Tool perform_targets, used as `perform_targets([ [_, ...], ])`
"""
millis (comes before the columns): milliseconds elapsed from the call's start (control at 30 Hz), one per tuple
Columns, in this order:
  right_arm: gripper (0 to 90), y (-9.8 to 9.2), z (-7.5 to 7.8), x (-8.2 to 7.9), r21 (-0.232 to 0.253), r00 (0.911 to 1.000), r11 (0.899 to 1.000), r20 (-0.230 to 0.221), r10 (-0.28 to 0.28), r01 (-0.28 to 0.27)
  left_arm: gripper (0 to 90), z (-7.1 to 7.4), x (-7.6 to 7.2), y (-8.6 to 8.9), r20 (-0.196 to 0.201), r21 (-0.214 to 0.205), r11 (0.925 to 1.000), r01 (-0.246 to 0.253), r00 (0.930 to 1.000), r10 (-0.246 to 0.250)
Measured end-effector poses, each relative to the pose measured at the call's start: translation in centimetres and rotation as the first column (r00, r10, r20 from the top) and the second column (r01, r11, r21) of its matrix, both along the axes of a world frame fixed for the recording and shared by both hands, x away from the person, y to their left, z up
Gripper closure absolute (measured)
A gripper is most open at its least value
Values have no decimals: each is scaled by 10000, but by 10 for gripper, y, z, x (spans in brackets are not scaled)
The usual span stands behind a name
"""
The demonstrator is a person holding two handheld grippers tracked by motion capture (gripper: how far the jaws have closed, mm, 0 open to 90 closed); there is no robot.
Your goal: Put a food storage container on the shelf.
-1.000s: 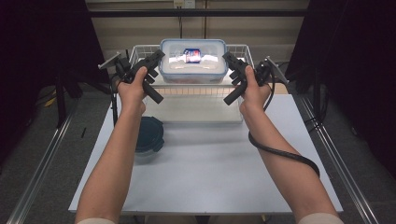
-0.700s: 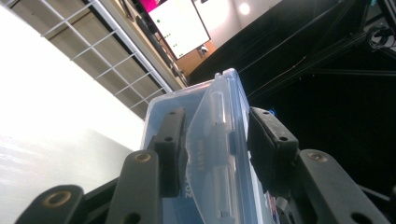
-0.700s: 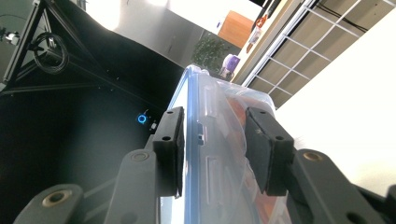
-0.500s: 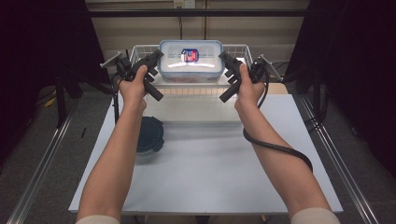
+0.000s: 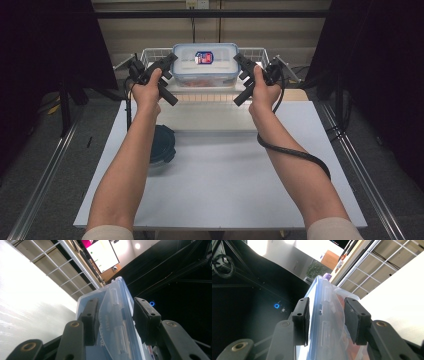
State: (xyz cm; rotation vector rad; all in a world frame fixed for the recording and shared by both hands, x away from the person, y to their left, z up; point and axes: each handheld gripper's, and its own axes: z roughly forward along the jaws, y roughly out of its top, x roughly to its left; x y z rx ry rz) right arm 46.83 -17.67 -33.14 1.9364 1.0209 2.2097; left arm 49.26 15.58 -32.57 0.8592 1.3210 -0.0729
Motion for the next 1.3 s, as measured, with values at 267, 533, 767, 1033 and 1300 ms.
perform_targets([
  [267, 541, 4, -3, 3, -416, 9998, 9990, -69, -162, 159, 562, -3, 3, 0, -145, 389, 9992, 16, 9999, -10],
  [533, 527, 7, -3, 8, -490, 9992, 9981, -99, -385, 380, 559, -3, 8, -1, -177, 498, 9987, -63, 9998, 72],
  [767, 522, 9, -4, 10, -639, 9990, 9970, -61, -437, 433, 560, -2, 12, -3, -192, 526, 9983, -232, 9995, 242],
  [1033, 448, 8, -3, 7, -742, 9996, 9969, 122, -266, 274, 507, 0, 9, -1, 232, 1002, 9945, -300, 9993, 279],
  [1300, 384, 4, 1, -4, -978, 9984, 9952, 562, -40, 95, 356, 4, -7, 3, 363, 1401, 9900, -180, 9993, 131],
])
